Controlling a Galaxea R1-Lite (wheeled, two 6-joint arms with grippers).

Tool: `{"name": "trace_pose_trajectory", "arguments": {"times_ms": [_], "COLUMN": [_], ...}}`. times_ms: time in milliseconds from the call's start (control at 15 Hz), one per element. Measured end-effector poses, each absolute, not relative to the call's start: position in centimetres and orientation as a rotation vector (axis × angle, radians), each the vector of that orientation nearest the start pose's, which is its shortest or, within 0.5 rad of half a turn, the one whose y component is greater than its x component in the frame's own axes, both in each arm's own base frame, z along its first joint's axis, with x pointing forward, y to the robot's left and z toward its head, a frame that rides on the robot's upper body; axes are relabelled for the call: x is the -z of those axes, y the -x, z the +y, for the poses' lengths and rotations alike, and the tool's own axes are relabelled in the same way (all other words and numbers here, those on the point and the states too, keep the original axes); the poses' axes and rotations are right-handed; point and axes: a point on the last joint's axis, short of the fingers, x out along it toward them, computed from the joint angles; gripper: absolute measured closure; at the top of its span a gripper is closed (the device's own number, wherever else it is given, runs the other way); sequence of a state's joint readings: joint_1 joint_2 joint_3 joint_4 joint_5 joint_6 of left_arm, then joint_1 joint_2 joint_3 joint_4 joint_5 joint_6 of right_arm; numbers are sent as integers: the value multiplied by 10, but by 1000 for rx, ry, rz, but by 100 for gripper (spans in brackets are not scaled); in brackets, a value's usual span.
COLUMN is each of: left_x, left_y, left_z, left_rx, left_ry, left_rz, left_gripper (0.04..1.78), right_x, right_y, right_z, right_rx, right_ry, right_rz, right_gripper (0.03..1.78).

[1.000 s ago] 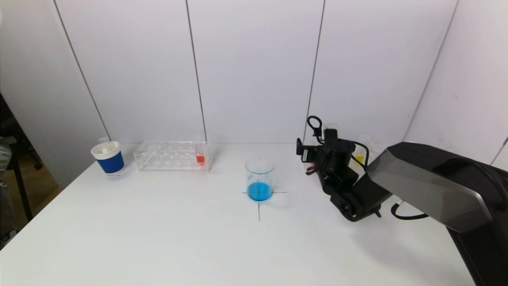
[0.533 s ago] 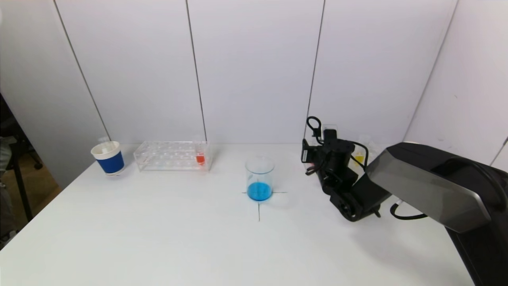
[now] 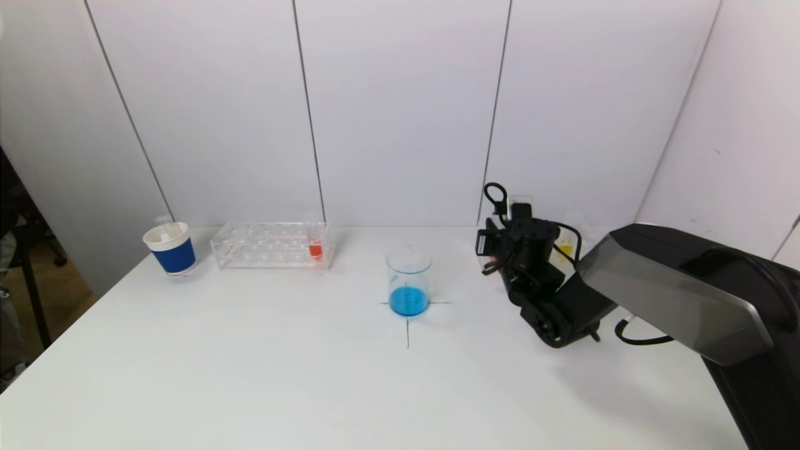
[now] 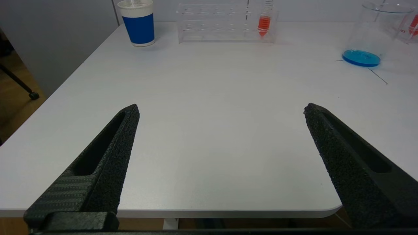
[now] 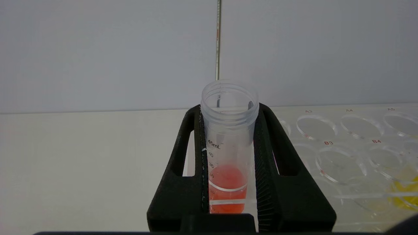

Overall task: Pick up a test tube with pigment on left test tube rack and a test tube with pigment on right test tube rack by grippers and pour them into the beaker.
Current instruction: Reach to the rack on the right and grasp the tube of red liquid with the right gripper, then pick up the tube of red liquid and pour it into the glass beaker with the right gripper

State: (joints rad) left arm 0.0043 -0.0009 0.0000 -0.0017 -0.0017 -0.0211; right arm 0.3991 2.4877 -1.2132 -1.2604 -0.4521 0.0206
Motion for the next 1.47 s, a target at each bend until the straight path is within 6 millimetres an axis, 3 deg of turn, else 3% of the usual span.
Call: {"name": "trace_pose_trajectory", "arguments": {"times_ms": [933,1467], "left_x": [-76,-76], "left_y": [23,23], "left_z": [0,0], "left_rx": [-3,-2], "left_ry": [20,21], "left_rz": [-3,-2], "left_gripper": [6,6], "right_x": [-44,-82], "right_y": [-427,-413], "right_z": [168,162], "right_rx": [57,57], "right_ry": [-16,3], "right_rz": [-1,-48], "right_gripper": [135,135]}}
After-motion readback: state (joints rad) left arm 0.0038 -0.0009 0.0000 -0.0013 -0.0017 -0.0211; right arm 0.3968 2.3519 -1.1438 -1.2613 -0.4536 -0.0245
